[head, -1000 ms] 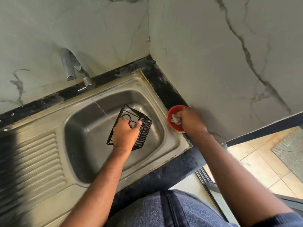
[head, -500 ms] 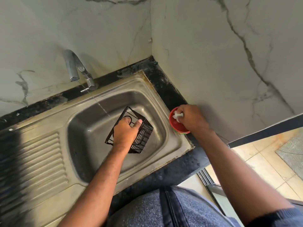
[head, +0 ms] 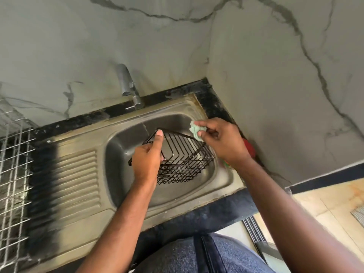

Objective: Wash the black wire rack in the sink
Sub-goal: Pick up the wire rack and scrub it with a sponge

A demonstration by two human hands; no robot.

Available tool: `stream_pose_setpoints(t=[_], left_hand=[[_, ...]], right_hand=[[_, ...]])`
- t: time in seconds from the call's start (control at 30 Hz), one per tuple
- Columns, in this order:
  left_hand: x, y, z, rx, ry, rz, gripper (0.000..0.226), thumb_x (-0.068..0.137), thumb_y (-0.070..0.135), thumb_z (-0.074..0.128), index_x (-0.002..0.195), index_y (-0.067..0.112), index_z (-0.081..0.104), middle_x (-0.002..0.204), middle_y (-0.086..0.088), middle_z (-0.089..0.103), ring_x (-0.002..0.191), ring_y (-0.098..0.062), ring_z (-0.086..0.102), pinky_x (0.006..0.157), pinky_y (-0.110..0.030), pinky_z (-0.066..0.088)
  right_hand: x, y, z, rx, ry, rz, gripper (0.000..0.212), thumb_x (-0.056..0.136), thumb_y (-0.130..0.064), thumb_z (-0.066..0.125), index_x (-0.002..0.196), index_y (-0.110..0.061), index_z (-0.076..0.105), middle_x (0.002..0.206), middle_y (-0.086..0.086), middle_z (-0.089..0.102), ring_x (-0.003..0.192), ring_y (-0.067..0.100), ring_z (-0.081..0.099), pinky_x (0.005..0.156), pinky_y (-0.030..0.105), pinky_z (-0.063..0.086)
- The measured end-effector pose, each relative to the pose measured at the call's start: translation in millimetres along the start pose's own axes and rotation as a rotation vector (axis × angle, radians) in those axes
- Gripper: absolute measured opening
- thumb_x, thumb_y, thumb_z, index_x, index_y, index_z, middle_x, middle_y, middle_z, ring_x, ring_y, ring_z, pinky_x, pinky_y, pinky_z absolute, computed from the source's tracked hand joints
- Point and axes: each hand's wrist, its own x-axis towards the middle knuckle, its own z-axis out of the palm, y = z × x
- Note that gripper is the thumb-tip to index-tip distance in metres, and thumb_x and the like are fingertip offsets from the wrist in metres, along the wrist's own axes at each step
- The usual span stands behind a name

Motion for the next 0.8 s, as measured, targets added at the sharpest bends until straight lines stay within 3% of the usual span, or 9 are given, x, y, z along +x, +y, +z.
stream_pose_setpoints(t=[0.1,0.27,0.33,0.37,0.53,0.6,0.67,0.8], left_hand=[[-1,6,-15,-0.054,0.070,0.057,0.068,0.088,0.055,0.066,0.062,-0.005,0.053,0.052,-0.009,0.048,0.048,-0.019,0.044,0.057,-0.031,0.039],[-4,10,-41,-0.094,0.160,0.147,0.059,0.084,0.060,0.061,0.055,0.009,0.057,0.051,-0.010,0.044,0.048,-0.023,0.038,0.050,-0.046,0.036],[-2,11,-53,-0.152,0.203,0.151,0.057,0.087,0.054,0.064,0.055,0.007,0.056,0.052,-0.013,0.042,0.048,-0.024,0.037,0.052,-0.039,0.034],[-1,10,-59,-0.177,0.211,0.154,0.061,0.091,0.048,0.064,0.059,-0.003,0.053,0.053,-0.014,0.040,0.049,-0.024,0.036,0.054,-0.034,0.033],[-1,4,-83,-0.259,0.252,0.155,0.059,0.095,0.034,0.066,0.064,-0.013,0.051,0.049,-0.008,0.035,0.045,-0.018,0.030,0.045,-0.023,0.029],[-1,4,-88,-0.282,0.275,0.147,0.063,0.096,0.032,0.065,0.062,-0.017,0.044,0.051,-0.010,0.033,0.046,-0.018,0.027,0.045,-0.025,0.025],[2,4,-90,-0.275,0.290,0.148,0.067,0.095,0.035,0.065,0.061,-0.017,0.040,0.054,-0.013,0.034,0.050,-0.022,0.025,0.049,-0.029,0.023],[7,7,-90,-0.274,0.308,0.154,0.058,0.083,0.052,0.065,0.042,0.017,0.043,0.046,-0.005,0.030,0.049,-0.021,0.025,0.048,-0.041,0.022]], right_hand=[[-1,-33,25,0.033,-0.098,-0.234,0.034,0.093,-0.007,0.072,0.126,-0.017,0.072,0.107,0.000,0.069,0.093,0.009,0.067,0.083,0.019,0.052],[4,-64,59,-0.063,-0.221,-0.497,0.035,0.092,0.001,0.070,0.125,-0.008,0.072,0.113,0.002,0.067,0.095,0.001,0.061,0.084,0.005,0.044],[11,-57,61,-0.062,-0.205,-0.494,0.032,0.092,0.002,0.069,0.123,-0.006,0.072,0.112,0.001,0.068,0.095,0.001,0.063,0.084,0.007,0.047],[15,-50,61,-0.070,-0.186,-0.478,0.030,0.091,0.002,0.069,0.121,-0.005,0.073,0.112,0.001,0.069,0.095,0.002,0.064,0.084,0.010,0.051],[32,-29,62,-0.250,-0.221,-0.336,0.029,0.092,-0.003,0.070,0.120,-0.010,0.074,0.115,0.004,0.071,0.096,0.015,0.070,0.091,0.036,0.059],[31,-38,67,-0.234,-0.208,-0.320,0.030,0.092,-0.004,0.070,0.121,-0.012,0.074,0.111,0.002,0.071,0.093,0.010,0.068,0.090,0.032,0.058],[25,-64,76,-0.141,-0.186,-0.390,0.030,0.092,-0.004,0.070,0.121,-0.013,0.074,0.109,0.000,0.070,0.090,0.001,0.063,0.088,0.019,0.055],[7,-110,100,-0.111,-0.288,-0.645,0.031,0.092,-0.006,0.067,0.123,-0.012,0.073,0.114,0.005,0.065,0.100,0.014,0.063,0.085,0.022,0.055]])
